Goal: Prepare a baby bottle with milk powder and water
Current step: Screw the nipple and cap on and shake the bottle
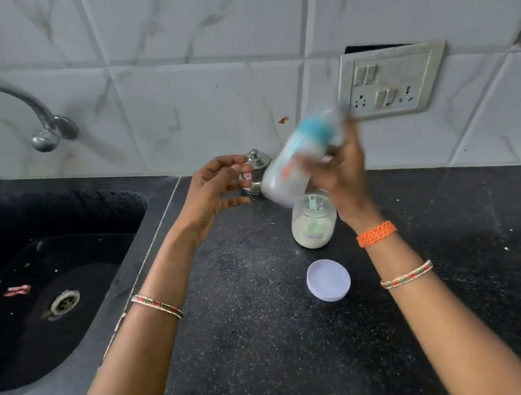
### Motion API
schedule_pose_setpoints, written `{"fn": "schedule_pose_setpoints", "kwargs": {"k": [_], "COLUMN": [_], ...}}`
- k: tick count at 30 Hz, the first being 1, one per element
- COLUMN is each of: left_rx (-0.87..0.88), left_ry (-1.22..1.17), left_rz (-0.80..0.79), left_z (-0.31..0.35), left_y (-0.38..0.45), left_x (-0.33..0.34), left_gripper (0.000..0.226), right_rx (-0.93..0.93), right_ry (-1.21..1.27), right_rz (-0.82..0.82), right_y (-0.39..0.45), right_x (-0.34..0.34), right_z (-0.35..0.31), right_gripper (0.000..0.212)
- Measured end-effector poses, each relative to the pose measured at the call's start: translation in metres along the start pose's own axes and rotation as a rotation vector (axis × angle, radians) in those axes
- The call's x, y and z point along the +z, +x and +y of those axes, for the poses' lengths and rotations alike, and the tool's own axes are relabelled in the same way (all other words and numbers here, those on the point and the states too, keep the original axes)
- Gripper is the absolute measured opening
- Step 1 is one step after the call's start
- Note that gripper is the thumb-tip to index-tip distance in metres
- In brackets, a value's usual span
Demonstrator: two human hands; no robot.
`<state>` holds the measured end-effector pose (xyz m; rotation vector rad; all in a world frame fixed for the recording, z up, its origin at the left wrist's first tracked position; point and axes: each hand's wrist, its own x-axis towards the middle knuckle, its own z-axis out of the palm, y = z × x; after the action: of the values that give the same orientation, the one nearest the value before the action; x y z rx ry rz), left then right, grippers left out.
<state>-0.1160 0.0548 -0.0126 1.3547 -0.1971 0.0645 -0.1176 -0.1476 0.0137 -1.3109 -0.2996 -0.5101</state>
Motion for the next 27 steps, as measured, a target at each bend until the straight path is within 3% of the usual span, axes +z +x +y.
{"fn": "schedule_pose_setpoints", "kwargs": {"k": [1,2,4,5,6,8,10,13,14,17,18,19,21,22,23,25,26,27], "left_rx": [-0.008,-0.008,-0.001,-0.004,-0.011,-0.027,-0.028,-0.023,-0.036,-0.063,-0.055,-0.042,-0.021,-0.024,-0.038,-0.081,-0.095,-0.101], "left_ry": [0.021,0.038,0.029,0.007,-0.003,0.003,-0.002,-0.073,-0.077,-0.024,-0.017,-0.028,-0.071,-0.082,-0.078,-0.051,-0.034,-0.026], "left_rz": [-0.006,-0.017,-0.024,-0.012,-0.001,0.02,0.046,0.081,0.091,0.117,0.132,0.144,0.152,0.154,0.157,0.177,0.182,0.181], "left_z": [-0.001,-0.001,-0.003,-0.005,-0.007,-0.01,-0.011,-0.01,-0.011,-0.011,-0.008,-0.005,-0.001,0.0,0.0,-0.001,-0.002,-0.002], "left_y": [0.002,0.003,0.004,0.003,0.001,0.001,0.0,0.0,0.001,0.008,0.01,0.011,0.012,0.011,0.01,0.01,0.011,0.01], "left_x": [0.003,0.005,0.005,0.005,0.004,0.003,-0.001,-0.011,-0.011,-0.002,-0.001,-0.002,-0.006,-0.008,-0.009,-0.009,-0.01,-0.01], "left_gripper": [0.017,0.017,0.017,0.017,0.017,0.016,0.016,0.02,0.022,0.024,0.022,0.021,0.019,0.019,0.018,0.019,0.019,0.019], "right_rx": [-0.019,-0.015,0.036,0.05,0.081,0.132,0.126,0.161,0.18,0.212,0.207,0.208,0.25,0.253,0.261,0.255,0.235,0.228], "right_ry": [-0.059,0.018,0.313,0.342,0.324,0.055,0.066,0.448,0.434,0.059,0.059,0.158,0.416,0.438,0.375,0.12,0.09,0.165], "right_rz": [-0.087,-0.057,0.301,0.383,0.314,-0.085,-0.128,0.318,0.291,-0.37,-0.433,-0.342,0.119,0.251,0.237,-0.055,-0.101,-0.033], "right_y": [-0.004,-0.002,0.003,0.004,0.002,-0.002,0.003,0.018,0.018,0.008,0.005,0.006,0.006,0.004,0.003,-0.001,-0.003,-0.002], "right_x": [-0.001,0.003,0.01,0.01,0.014,0.014,0.009,0.012,0.015,0.019,0.02,0.024,0.032,0.034,0.036,0.033,0.033,0.034], "right_z": [0.005,0.006,0.007,0.013,0.011,0.014,0.013,0.011,0.01,0.014,0.016,0.017,0.023,0.029,0.032,0.043,0.042,0.042], "right_gripper": [0.092,0.091,0.09,0.089,0.089,0.09,0.087,0.086,0.089,0.098,0.094,0.088,0.081,0.082,0.084,0.083,0.081,0.08]}}
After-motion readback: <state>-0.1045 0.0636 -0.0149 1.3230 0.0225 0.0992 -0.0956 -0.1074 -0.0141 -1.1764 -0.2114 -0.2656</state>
